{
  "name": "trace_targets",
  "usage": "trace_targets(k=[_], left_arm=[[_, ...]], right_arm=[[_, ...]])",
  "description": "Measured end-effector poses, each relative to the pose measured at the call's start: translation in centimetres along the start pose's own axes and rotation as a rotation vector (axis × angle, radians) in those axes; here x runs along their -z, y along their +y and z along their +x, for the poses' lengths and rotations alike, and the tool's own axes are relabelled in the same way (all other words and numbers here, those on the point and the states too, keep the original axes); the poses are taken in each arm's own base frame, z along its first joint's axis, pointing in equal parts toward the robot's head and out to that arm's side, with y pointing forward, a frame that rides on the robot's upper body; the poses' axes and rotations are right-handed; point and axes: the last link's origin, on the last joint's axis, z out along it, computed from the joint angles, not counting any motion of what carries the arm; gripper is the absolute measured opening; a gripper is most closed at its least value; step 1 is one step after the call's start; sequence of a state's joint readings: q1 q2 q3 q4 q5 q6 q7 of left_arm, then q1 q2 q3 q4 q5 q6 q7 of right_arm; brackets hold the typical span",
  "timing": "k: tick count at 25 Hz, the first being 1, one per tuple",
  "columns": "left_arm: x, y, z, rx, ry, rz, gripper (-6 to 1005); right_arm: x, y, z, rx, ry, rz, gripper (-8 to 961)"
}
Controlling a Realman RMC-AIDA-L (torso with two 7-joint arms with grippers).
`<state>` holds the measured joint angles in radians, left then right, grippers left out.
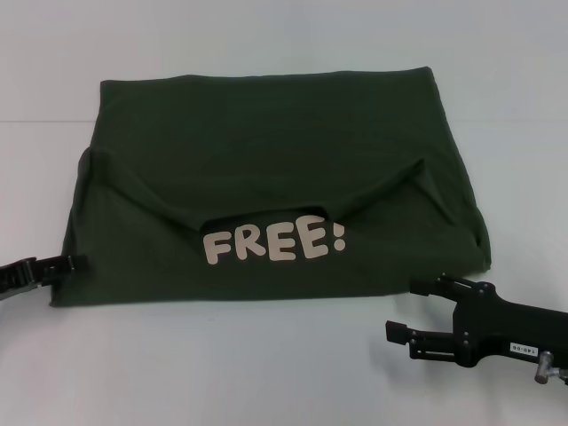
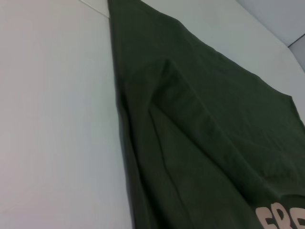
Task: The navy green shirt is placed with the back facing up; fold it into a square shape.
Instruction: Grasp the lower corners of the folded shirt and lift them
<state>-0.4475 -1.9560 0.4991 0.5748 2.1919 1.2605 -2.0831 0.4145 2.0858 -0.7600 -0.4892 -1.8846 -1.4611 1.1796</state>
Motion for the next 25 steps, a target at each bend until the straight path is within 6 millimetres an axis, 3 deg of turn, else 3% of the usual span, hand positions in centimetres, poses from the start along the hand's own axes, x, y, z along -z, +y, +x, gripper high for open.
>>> trace_targets(k=[25], left_arm=[[-0.93,0.74,-0.81,-0.029,-0.039,-0.023,726]], right_arm=[[-0.5,-0.07,0.0,-0.009,0.011,-0.002,906]])
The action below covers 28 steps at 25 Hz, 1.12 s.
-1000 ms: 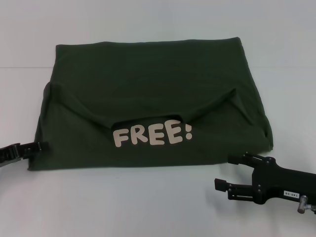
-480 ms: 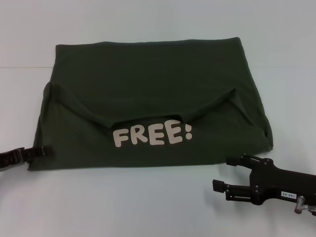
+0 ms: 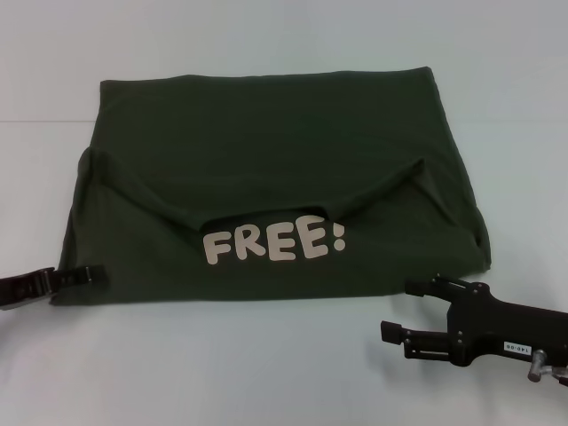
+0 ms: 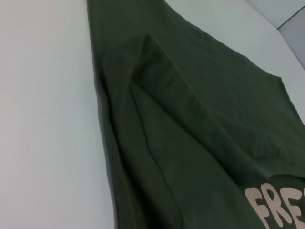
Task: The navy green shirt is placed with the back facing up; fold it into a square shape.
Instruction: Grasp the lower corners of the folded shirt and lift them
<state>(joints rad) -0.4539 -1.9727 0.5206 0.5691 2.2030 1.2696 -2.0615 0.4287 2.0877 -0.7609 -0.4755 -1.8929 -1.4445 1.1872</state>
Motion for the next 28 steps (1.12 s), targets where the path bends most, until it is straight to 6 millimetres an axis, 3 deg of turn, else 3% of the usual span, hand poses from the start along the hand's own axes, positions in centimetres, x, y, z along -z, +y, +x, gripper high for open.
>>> trace_targets(k=[6,11,14,18,23,28], left_arm=[[-0.3,-0.2,-0.2,-0.03,-0.033,0.031,717],[-0.4,-0.3,-0.2,-0.044,-0.039,0.041,499],[-0.4,-0.3,-0.2,-0.046,-0.039,0.043,260],[-0.3,-0.3,-0.1,-0.051,-0.038,0.044,179],[-0.3,-0.3,0.0,-0.059,-0.04,0.042,77],[-0.4,0.0,0.1,-0.068,-0.045,0.029,32]], right_arm=[[-0.1,0.0,-0.1,0.003,-0.001,-0.002,903],[-0.1,0.0,-0.2,0.003,-0.002,-0.004,899],[-0.1,0.0,-0.2,0.003,-0.003,-0.003,897],[0.0,-0.1,-0.2,-0.007,-0.01,0.004,895],[1.0,-2.7,-1.4,-0.188,0.001,0.134,892],[3.2,-5.9,-4.7,-0.386,0.078,0.22,888]])
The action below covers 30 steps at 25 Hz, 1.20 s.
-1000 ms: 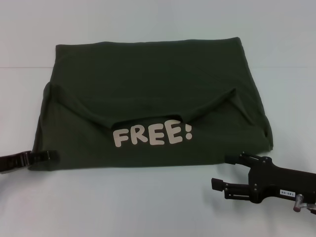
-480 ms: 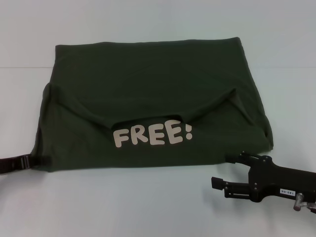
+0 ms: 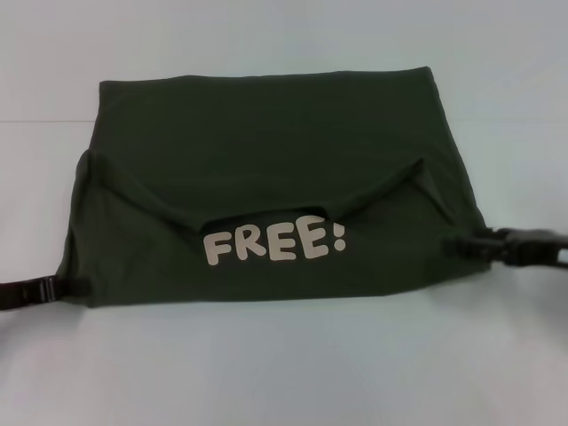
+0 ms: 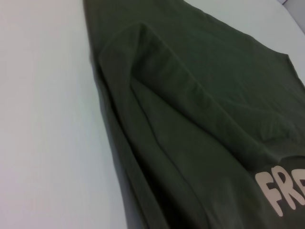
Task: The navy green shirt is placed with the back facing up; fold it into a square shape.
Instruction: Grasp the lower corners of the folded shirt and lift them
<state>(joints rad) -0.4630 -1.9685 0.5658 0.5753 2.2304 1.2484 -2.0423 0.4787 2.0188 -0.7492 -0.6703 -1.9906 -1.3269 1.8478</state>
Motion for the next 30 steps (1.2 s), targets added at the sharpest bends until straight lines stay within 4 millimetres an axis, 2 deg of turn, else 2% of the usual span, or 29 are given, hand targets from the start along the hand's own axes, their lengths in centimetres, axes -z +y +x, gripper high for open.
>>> trace_targets(k=[5,11,20,30], left_arm=[[-0.1,0.3,0.2,-0.007,-0.001,-0.013,28],[-0.2,0.5,0.3,-0.011,-0.005,-0.021,28],[0.0,0.4,0.6,-0.013,0.0,-0.018,29],[0.1,0.3,0.6,-0.013,0.001,-0.016,29]], right_arm=[[0.7,-0.6,-4.7,-0.128,0.141,0.094,885],[-0.5,-0.4,-6.9,-0.166,0.293,0.189,881],[-1.6,0.1,-7.7,-0.161,0.396,0.266,876],[-2.8,0.4,-6.0,-0.172,0.442,0.249,869]])
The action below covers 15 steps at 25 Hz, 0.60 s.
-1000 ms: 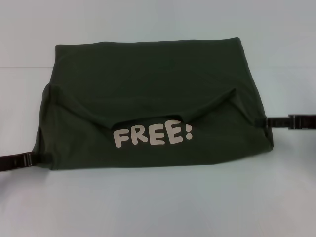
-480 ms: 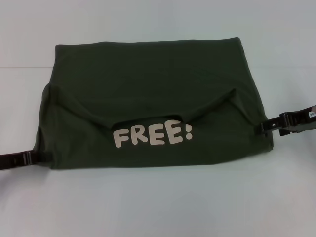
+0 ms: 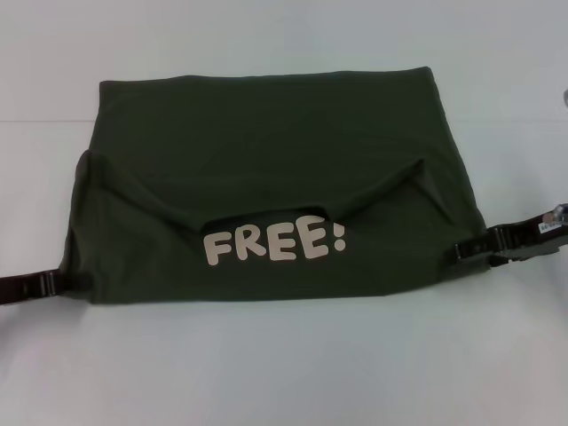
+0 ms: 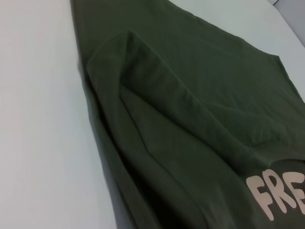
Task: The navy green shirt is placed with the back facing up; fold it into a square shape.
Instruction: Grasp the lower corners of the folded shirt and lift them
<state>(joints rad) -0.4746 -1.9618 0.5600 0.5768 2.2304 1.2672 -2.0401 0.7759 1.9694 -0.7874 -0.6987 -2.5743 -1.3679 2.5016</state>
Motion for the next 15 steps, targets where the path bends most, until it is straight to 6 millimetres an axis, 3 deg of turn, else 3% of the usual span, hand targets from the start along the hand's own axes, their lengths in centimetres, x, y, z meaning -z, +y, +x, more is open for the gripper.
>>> trace_targets(k=[15], left_arm=[[0.07,-0.08,-0.09,0.004,0.002,0.002,28]], right_arm=[[-0.6,0.76,-0.49,0.053,-0.012,0.009,859]])
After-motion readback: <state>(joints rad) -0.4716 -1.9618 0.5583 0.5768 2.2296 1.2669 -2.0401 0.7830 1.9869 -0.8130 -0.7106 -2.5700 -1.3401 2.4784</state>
